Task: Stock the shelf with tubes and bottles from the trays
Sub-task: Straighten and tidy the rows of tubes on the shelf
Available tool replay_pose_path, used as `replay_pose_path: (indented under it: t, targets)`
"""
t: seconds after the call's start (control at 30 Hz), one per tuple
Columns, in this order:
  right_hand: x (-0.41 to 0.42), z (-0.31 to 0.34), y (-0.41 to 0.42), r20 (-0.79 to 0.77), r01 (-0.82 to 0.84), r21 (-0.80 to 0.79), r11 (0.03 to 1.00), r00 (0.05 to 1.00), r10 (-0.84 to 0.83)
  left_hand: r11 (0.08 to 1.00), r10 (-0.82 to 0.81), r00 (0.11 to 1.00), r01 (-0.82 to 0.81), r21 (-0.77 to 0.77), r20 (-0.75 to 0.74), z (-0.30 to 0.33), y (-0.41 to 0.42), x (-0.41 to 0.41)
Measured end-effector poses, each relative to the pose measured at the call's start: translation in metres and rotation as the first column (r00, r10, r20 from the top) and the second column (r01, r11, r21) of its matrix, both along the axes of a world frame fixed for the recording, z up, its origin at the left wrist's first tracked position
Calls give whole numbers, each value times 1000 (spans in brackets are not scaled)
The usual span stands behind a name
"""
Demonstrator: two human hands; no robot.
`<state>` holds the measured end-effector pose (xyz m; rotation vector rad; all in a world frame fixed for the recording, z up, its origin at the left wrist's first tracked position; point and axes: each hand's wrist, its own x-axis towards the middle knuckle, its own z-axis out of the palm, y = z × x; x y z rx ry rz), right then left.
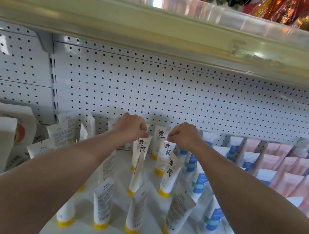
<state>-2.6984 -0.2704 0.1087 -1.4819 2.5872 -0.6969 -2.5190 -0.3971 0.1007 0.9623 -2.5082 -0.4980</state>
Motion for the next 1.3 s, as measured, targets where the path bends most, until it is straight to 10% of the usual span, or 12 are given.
replay_pose_path:
  t: [1.3]
  targets:
    - [37, 5, 76, -261, -89, 110, 990, 958, 115, 971, 238, 955, -232, -56, 177, 0, 89, 32]
